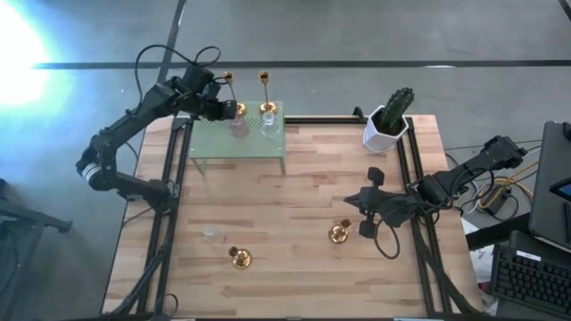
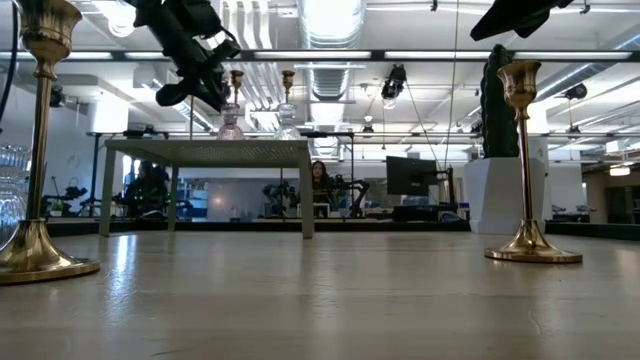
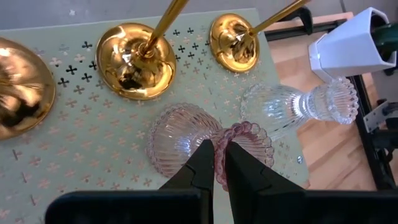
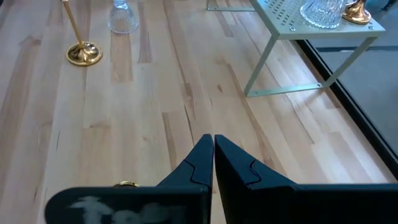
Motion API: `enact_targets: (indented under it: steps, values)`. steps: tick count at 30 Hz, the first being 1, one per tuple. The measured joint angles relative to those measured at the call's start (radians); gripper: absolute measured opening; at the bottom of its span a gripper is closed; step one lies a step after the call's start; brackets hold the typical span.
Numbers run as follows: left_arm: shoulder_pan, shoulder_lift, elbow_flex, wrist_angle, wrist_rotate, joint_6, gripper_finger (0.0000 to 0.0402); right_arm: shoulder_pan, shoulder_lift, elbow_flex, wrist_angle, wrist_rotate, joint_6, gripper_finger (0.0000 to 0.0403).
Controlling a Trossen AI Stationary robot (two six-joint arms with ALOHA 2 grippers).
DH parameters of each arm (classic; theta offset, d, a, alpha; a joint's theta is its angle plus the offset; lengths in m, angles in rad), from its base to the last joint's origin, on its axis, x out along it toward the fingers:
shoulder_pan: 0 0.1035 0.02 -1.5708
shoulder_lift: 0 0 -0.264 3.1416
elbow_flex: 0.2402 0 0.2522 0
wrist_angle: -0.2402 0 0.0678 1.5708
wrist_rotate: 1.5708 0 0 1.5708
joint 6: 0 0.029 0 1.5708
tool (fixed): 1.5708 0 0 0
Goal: Pick & Place candle stick holders
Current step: Put the pink candle holder on the shelf
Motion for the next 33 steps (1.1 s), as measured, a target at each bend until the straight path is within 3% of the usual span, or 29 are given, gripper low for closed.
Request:
enact_targets:
  steps: [33]
  values:
    - [0.004,0.056,0.067,-0.061,-0.001,0.006,0.0023,0.0,0.0,0.0,-0.001,0.001,-0.008,0.0008]
